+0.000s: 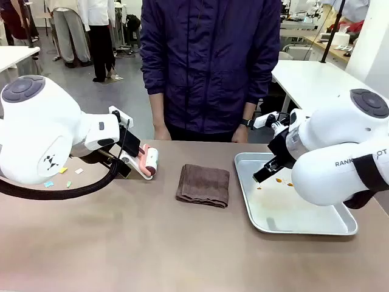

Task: Clean the surface of the table.
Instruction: Hold the Lint Roller with your left hand and the towel with your right hand.

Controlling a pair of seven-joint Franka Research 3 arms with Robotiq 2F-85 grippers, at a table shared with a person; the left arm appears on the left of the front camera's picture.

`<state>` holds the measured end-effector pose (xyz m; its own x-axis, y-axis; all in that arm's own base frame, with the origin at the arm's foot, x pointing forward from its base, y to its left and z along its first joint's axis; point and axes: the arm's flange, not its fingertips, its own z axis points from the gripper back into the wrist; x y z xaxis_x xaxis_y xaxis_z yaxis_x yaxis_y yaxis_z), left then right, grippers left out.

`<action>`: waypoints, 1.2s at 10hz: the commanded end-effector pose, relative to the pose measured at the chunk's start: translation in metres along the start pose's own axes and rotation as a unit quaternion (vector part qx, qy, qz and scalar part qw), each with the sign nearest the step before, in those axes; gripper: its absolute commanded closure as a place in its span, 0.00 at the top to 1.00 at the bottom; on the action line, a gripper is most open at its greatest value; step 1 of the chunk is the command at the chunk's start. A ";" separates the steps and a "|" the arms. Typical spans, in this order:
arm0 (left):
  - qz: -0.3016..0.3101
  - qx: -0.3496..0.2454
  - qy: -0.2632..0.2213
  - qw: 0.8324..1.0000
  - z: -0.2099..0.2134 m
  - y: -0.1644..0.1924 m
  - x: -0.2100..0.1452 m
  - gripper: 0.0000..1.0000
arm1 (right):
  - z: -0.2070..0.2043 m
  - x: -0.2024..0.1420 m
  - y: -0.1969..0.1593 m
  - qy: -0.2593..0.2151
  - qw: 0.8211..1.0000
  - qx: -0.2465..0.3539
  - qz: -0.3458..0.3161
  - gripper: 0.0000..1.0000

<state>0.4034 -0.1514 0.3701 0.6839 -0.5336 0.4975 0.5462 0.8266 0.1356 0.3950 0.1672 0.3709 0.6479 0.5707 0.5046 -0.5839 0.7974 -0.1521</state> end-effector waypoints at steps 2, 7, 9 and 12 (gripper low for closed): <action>0.000 0.000 0.000 1.000 0.000 0.000 0.000 1.00 | 0.000 0.000 0.000 0.000 1.000 0.000 0.000 1.00; 0.000 0.000 0.000 1.000 0.000 0.000 0.000 1.00 | 0.000 0.000 0.000 0.000 1.000 0.000 0.000 1.00; 0.000 0.000 0.000 1.000 0.000 0.000 0.000 1.00 | 0.000 0.000 0.000 0.000 1.000 0.000 0.000 1.00; 0.000 0.000 0.000 1.000 0.000 0.000 0.000 1.00 | 0.000 0.000 0.000 0.000 1.000 0.000 0.000 1.00</action>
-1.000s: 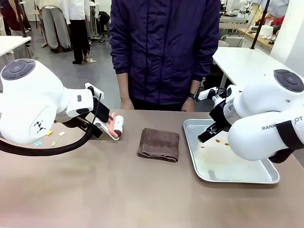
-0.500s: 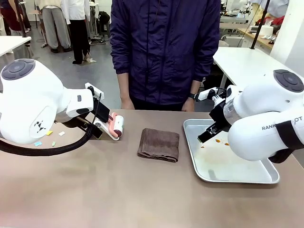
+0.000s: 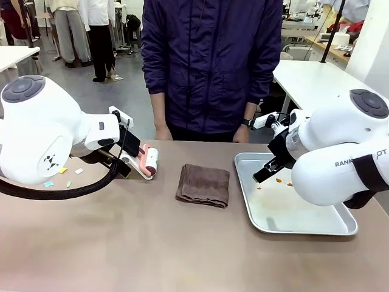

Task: Clean the surface of the table.
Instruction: Hold the Lint Roller with your left hand and the towel with your right hand.

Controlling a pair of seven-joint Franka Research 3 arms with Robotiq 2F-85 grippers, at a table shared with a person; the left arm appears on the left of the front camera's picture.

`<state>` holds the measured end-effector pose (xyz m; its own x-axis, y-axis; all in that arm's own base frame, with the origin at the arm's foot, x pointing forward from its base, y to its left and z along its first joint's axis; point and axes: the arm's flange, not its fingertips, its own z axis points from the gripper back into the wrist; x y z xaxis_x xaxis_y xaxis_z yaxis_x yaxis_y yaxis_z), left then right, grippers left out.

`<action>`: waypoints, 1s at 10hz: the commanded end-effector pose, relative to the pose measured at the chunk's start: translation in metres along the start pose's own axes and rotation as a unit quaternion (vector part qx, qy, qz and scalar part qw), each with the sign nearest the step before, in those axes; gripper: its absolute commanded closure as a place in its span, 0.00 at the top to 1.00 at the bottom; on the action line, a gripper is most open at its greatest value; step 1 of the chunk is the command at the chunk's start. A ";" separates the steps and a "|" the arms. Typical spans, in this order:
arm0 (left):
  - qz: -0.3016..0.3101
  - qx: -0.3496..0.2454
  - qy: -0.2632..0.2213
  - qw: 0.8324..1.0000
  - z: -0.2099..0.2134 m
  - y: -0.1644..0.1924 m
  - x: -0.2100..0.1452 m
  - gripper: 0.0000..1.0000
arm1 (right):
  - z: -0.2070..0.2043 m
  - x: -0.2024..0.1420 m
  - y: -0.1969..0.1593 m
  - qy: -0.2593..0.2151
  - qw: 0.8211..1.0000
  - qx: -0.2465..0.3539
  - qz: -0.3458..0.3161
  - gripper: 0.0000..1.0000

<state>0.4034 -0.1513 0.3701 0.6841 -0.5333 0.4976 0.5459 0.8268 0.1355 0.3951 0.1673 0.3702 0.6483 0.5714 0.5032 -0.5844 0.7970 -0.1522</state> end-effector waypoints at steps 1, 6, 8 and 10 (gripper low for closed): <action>0.000 0.000 0.000 1.000 0.000 0.000 0.000 1.00 | 0.001 0.000 0.000 -0.001 1.000 0.000 0.000 1.00; 0.033 -0.152 0.050 0.987 0.053 0.038 -0.041 1.00 | 0.060 -0.024 -0.023 0.045 0.982 0.072 -0.170 1.00; 0.074 -0.244 0.008 0.967 0.099 0.052 -0.062 1.00 | 0.094 -0.047 -0.046 0.034 0.945 0.153 -0.286 1.00; 0.089 -0.327 -0.046 0.940 0.127 0.078 -0.088 1.00 | 0.113 -0.079 -0.062 -0.045 0.899 0.301 -0.315 1.00</action>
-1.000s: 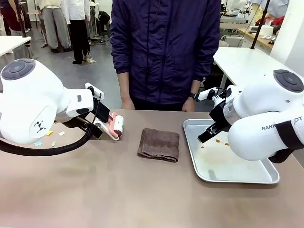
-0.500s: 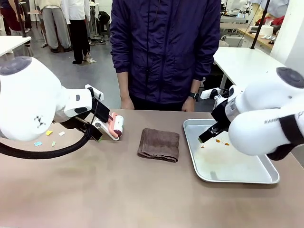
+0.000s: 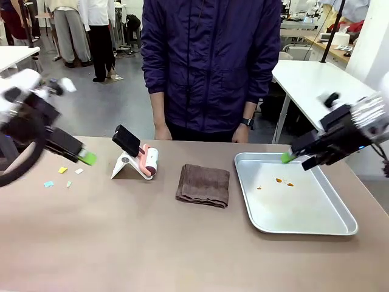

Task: Clean the surface of the table.
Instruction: Hold the Lint Roller with your left hand and the towel with your right hand.

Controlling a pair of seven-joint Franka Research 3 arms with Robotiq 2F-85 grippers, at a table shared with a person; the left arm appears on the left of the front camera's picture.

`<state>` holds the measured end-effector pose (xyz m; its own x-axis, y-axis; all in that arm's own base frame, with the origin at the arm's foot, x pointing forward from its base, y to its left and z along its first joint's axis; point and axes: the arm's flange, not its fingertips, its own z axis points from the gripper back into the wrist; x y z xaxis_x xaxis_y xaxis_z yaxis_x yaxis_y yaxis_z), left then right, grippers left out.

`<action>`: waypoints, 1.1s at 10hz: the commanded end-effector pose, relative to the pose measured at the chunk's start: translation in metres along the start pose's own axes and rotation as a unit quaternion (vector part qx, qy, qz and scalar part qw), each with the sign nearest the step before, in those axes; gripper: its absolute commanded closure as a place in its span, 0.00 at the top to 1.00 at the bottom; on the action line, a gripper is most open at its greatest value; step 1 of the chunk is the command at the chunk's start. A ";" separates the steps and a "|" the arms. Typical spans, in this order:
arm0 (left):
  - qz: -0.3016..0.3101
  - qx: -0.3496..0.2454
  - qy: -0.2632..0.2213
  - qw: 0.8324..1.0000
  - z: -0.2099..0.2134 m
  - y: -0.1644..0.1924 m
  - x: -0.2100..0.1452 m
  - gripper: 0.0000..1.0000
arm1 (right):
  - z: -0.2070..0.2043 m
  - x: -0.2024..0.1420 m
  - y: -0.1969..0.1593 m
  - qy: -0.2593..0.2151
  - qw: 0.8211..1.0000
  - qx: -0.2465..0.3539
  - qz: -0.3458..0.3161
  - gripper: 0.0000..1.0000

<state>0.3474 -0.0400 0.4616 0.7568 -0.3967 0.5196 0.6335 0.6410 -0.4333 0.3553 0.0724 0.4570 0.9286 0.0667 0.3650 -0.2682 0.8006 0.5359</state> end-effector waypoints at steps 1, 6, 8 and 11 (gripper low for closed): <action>0.035 -0.084 -0.067 0.994 0.031 0.027 -0.050 1.00 | 0.019 -0.049 -0.031 -0.070 0.983 0.169 -0.035 1.00; 0.225 -0.143 -0.279 0.922 0.088 0.135 -0.142 1.00 | 0.060 -0.102 -0.118 -0.165 0.942 0.253 -0.145 1.00; 0.253 -0.134 -0.318 0.904 0.083 0.126 -0.149 1.00 | 0.061 -0.113 -0.149 -0.187 0.932 0.249 -0.184 1.00; 0.275 -0.137 -0.314 0.898 0.096 0.148 -0.152 1.00 | 0.093 -0.065 -0.189 -0.175 0.934 0.241 -0.199 1.00</action>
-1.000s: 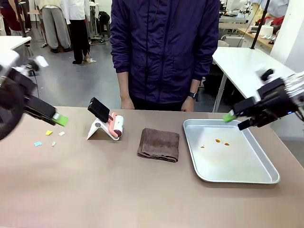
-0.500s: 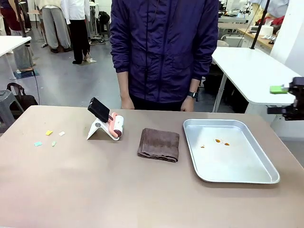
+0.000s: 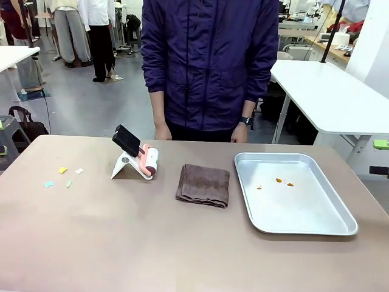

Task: Clean the surface of the table.
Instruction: Hold the Lint Roller with your left hand and the towel with your right hand.

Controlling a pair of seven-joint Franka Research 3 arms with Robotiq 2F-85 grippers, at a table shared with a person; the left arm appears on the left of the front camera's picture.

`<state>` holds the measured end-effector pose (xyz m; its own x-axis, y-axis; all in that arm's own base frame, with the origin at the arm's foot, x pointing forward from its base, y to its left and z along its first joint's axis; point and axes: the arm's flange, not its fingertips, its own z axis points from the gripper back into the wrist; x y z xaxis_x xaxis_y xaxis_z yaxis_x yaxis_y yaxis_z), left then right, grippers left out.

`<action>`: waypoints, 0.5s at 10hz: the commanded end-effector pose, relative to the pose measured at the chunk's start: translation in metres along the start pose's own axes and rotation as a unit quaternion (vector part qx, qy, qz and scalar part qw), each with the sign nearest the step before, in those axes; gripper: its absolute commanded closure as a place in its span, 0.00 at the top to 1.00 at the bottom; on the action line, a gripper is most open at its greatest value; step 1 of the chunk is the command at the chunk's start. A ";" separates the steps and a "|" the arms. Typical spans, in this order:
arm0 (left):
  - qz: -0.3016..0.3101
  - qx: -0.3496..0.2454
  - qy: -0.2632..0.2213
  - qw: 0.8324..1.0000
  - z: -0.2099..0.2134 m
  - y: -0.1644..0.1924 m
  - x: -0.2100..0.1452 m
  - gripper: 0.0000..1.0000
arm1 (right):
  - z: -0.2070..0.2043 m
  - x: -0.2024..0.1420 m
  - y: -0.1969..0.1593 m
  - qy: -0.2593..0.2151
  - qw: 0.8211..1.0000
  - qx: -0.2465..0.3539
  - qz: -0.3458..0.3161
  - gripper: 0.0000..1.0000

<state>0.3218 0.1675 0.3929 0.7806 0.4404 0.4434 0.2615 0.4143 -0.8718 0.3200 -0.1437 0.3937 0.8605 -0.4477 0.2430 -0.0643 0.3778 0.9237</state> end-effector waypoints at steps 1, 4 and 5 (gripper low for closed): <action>-0.003 -0.007 0.002 1.000 0.014 0.005 -0.006 1.00 | -0.003 0.001 0.010 0.001 1.000 0.016 0.002 1.00; -0.003 -0.007 0.002 1.000 0.014 0.005 -0.006 1.00 | -0.003 0.001 0.010 0.001 1.000 0.016 0.002 1.00; -0.003 -0.007 0.002 1.000 0.014 0.005 -0.006 1.00 | -0.003 0.001 0.010 0.001 1.000 0.016 0.002 1.00</action>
<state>0.3107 0.1784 0.3901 0.7834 0.4526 0.4259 0.2467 0.4025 -0.8815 0.3189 -0.1380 0.3983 0.8705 -0.4285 0.2420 -0.0726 0.3746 0.9244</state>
